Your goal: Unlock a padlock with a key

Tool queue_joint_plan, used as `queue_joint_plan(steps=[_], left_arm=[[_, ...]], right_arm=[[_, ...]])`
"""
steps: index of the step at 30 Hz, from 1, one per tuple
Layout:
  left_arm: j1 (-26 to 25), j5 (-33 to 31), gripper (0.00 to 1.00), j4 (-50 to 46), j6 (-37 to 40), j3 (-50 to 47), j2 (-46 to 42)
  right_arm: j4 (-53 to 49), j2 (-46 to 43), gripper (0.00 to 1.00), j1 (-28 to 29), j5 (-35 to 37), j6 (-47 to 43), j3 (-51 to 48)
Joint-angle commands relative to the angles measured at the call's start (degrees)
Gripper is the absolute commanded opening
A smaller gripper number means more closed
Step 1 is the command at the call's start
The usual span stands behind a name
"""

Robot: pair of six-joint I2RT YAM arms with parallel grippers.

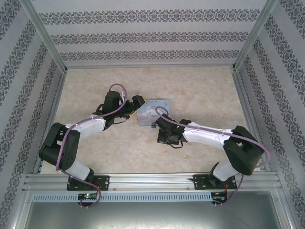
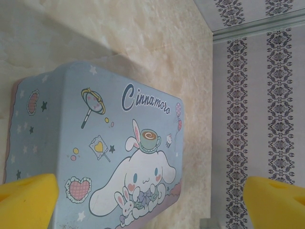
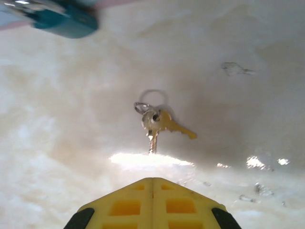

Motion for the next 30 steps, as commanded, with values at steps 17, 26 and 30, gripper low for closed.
queue_joint_plan(steps=[17, 26, 30], left_arm=[[-0.77, 0.55, 1.00, -1.31, -0.01, -0.68, -3.42], [-0.73, 0.39, 0.99, -1.94, 0.52, -0.70, -4.18], [-0.71, 0.25, 0.99, -2.07, 0.51, -0.69, -4.19]], right_arm=[[-3.36, 5.00, 0.48, -1.72, 0.39, -6.39, 8.60], [1.64, 6.59, 0.48, -6.43, -6.20, -25.92, 7.42], [3.02, 8.51, 0.47, -7.11, -8.19, -27.42, 7.73]])
